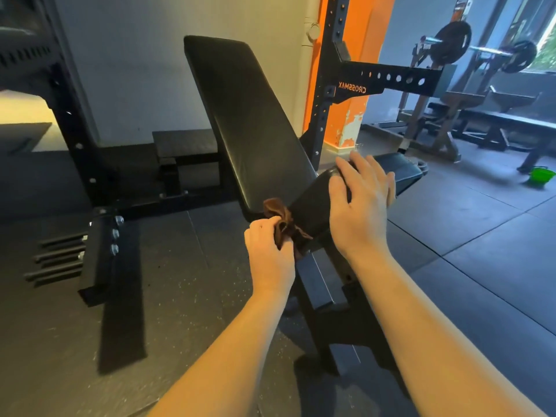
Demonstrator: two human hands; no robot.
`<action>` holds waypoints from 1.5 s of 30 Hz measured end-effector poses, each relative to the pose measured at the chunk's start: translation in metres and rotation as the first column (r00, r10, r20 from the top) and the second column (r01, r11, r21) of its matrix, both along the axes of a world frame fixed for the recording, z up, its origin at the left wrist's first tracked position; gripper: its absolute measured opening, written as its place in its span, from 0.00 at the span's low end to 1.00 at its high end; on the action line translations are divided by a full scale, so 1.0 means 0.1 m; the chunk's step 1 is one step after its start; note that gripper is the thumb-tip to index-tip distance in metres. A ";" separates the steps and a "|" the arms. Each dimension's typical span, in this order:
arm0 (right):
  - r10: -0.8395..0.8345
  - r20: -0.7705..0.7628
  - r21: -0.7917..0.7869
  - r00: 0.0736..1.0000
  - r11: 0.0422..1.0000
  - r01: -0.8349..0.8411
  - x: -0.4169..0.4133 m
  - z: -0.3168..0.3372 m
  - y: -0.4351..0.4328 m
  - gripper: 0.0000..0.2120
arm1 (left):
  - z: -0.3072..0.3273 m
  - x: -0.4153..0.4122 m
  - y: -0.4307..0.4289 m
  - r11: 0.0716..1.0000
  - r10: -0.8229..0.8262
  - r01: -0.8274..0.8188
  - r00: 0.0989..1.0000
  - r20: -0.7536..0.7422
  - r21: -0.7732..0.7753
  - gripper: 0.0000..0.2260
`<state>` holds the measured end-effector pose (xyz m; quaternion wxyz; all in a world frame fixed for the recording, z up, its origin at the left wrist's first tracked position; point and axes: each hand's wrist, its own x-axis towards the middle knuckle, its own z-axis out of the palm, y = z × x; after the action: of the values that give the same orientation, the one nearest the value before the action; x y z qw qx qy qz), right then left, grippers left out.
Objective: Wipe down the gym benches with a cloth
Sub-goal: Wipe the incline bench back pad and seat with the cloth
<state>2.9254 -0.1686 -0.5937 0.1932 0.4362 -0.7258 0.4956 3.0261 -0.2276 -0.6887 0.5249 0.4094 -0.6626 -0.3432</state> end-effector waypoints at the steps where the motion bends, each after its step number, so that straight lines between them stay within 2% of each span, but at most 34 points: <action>1: -0.012 0.010 -0.010 1.000 1.000 0.012 0.04 -0.03 0.00 0.21 | -0.04 0.01 0.01 0.995 0.018 -0.017 1.000 -0.011 0.094 0.11; 3: -0.022 0.014 -0.025 1.000 0.999 0.023 0.13 -0.09 -0.01 0.21 | -0.08 0.00 0.03 0.968 0.060 -0.053 0.998 -0.022 0.246 0.10; 5: -0.043 -0.033 -0.040 0.999 0.998 0.041 0.19 -0.15 -0.03 0.21 | -0.03 -0.01 0.06 0.956 0.068 -0.048 0.996 -0.057 0.288 0.12; 8: -0.089 -0.070 -0.057 0.994 0.995 0.085 0.18 -0.20 -0.11 0.24 | 0.17 -0.08 0.10 0.996 0.004 0.002 0.997 -0.077 0.087 0.10; 11: -0.125 -0.074 -0.075 0.989 0.990 0.119 0.15 -0.23 -0.16 0.26 | 0.30 -0.13 0.12 0.989 -0.058 0.049 0.996 -0.064 -0.136 0.10; 13: -0.116 -0.069 -0.087 0.991 0.990 0.110 0.16 -0.24 -0.16 0.27 | 0.21 -0.08 0.11 0.979 -0.068 0.060 0.997 -0.035 -0.197 0.12; 15: -0.117 -0.072 -0.096 0.991 0.989 0.110 0.16 -0.25 -0.16 0.27 | 0.02 0.00 0.06 0.986 -0.077 0.079 0.997 0.023 -0.149 0.13; 19: -0.104 -0.057 -0.114 0.993 0.989 0.097 0.17 -0.24 -0.16 0.26 | -0.37 0.14 -0.03 0.997 -0.018 0.012 0.997 0.078 0.080 0.13; 21: -0.099 -0.053 -0.116 0.994 0.989 0.092 0.17 -0.24 -0.16 0.27 | -0.41 0.14 -0.01 0.977 0.019 -0.034 0.997 0.071 0.210 0.13; 23: -0.101 -0.055 -0.120 0.993 0.988 0.093 0.17 -0.24 -0.16 0.26 | -0.34 0.09 0.04 0.960 0.043 -0.046 0.999 0.018 0.275 0.13; 25: -0.105 -0.045 -0.128 0.993 0.987 0.098 0.18 -0.24 -0.17 0.26 | -0.21 0.02 0.09 0.973 0.038 -0.027 0.998 -0.045 0.231 0.12; 28: -0.116 -0.018 -0.153 0.993 0.982 0.112 0.22 -0.23 -0.20 0.24 | -0.02 -0.05 0.15 0.998 -0.047 0.051 0.994 -0.094 0.032 0.12; 32: -0.105 -0.019 -0.173 0.994 0.980 0.100 0.21 -0.25 -0.21 0.23 | -0.09 -0.07 0.12 0.986 -0.098 0.089 0.993 -0.063 -0.142 0.16; 36: -0.092 -0.027 -0.179 0.995 0.980 0.086 0.21 -0.26 -0.19 0.24 | -0.45 0.03 0.05 0.992 -0.065 0.070 0.996 0.056 -0.103 0.15; 41: -0.081 -0.033 -0.186 0.996 0.980 0.073 0.20 -0.27 -0.18 0.25 | -0.66 0.11 0.04 0.974 -0.011 -0.001 0.998 0.055 0.224 0.13; 43: -0.079 -0.042 -0.175 0.996 0.982 0.071 0.19 -0.27 -0.18 0.25 | -0.60 0.11 0.07 0.972 0.009 -0.015 1.000 0.030 0.235 0.12; 45: -0.087 -0.048 -0.171 0.995 0.982 0.077 0.18 -0.26 -0.17 0.24 | -0.47 0.06 0.13 0.988 0.001 0.000 1.000 -0.005 0.155 0.11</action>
<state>2.9437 -0.1860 -0.6200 0.2696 0.4014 -0.6930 0.5348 3.0320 -0.2148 -0.7356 0.4932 0.4481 -0.6324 -0.3949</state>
